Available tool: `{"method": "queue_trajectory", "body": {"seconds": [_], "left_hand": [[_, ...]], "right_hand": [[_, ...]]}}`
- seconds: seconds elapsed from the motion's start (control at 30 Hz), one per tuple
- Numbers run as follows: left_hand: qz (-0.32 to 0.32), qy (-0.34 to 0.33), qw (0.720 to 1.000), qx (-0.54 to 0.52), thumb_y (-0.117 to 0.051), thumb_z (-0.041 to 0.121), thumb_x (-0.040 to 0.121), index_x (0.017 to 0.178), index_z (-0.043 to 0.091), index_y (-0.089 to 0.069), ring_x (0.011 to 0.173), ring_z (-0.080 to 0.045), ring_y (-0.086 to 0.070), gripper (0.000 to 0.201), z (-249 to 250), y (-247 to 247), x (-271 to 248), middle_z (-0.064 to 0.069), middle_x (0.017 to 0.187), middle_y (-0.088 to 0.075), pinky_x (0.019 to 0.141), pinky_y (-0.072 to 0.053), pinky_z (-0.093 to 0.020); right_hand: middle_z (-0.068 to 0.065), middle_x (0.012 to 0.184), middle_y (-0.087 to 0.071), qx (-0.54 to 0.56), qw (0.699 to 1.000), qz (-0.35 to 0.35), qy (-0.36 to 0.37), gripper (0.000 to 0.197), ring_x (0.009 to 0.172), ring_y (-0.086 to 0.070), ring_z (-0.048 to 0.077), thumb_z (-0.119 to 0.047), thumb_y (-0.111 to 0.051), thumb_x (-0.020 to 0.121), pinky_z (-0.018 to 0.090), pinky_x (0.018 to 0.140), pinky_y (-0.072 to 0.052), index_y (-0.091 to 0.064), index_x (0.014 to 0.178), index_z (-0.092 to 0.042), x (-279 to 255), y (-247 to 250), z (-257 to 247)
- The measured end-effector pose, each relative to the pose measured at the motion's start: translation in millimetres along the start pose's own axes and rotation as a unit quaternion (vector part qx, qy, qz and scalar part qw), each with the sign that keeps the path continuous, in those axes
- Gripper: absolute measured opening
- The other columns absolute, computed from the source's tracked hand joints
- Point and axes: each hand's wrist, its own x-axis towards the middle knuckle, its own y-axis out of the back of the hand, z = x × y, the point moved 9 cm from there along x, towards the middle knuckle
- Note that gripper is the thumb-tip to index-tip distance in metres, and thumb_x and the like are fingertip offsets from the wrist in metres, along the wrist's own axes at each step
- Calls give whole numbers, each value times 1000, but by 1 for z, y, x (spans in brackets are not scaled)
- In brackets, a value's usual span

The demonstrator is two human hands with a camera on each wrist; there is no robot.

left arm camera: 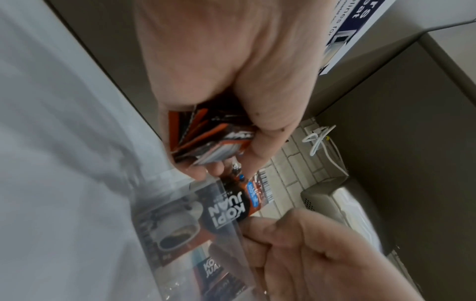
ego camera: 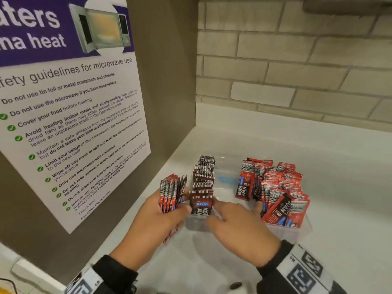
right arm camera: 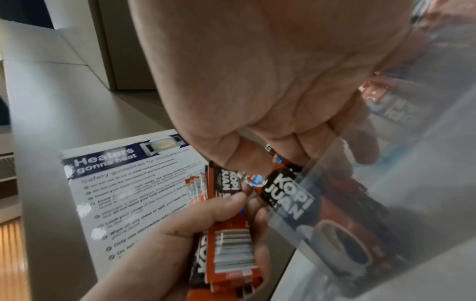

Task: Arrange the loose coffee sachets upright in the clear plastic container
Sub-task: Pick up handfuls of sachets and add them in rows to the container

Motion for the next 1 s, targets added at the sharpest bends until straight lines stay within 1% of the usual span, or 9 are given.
{"method": "queue_trajectory", "body": {"seconds": [0.07,0.23,0.33,0.43,0.5,0.63,0.73,0.93,1.0], "left_hand": [[-1,1,1000,-11,-66,4,84,97,31,-70,83,-14,-68,30,0,0,-1,2,93,-74,85,-54,-44],[19,13,994,-106,-67,1,82,97,22,-69,75,-17,-64,26,2,10,2,-1,84,-69,67,-56,-32],[7,24,981,-194,-69,13,73,103,15,-67,70,-15,-64,30,11,10,3,-2,77,-64,61,-57,-30],[-32,17,963,-269,-73,24,67,103,9,-67,67,-16,-65,39,33,3,2,-6,77,-65,60,-59,-36],[-49,11,956,-289,-72,25,68,101,8,-67,67,-16,-67,38,46,-3,1,-8,77,-67,59,-59,-36],[-70,1,956,-284,-67,19,67,83,8,-74,65,-19,-68,21,68,-18,0,-13,77,-69,56,-58,-32],[-91,-1,951,-295,-77,23,68,86,6,-76,71,-22,-70,25,77,-27,-3,-17,84,-71,58,-57,-30],[-93,16,934,-345,-65,12,71,100,7,-73,75,-27,-72,30,78,-30,-9,-21,101,-71,60,-59,-37],[-64,25,935,-349,-69,6,70,104,3,-69,71,-26,-70,34,76,-28,-8,-21,100,-71,57,-59,-37]], "right_hand": [[-5,110,-62,-17,1000,1,-7,31,113,-52,18,-29,-31,92,65,108,9,-47,120,-32,0,-3,-1],[-4,113,-64,-28,999,15,-4,41,119,-51,21,-27,-31,93,63,110,9,-40,132,-31,-6,8,3],[-3,126,-59,-17,999,45,3,49,123,-49,18,-30,-34,95,55,115,-1,-30,144,-27,-9,24,8],[-9,118,-62,107,977,171,69,43,105,-57,5,-27,-45,92,23,101,-39,-42,135,-32,-17,62,-2],[-23,109,-58,197,943,230,138,26,94,-56,-2,-28,-54,88,8,77,-42,-52,111,-38,-26,83,-16],[-15,85,-55,338,901,183,199,30,69,-53,5,-27,-74,74,19,63,-47,-53,96,-34,-26,78,-46],[-12,73,-54,400,875,175,208,34,60,-47,7,-14,-77,72,28,61,-49,-54,91,-29,-19,73,-49],[1,92,-64,516,807,164,237,26,74,-56,13,-8,-75,74,27,58,-53,-63,90,-26,-13,76,-39],[2,94,-65,546,783,159,251,22,87,-60,15,-8,-72,72,28,68,-54,-66,83,-25,-12,81,-37]]}}
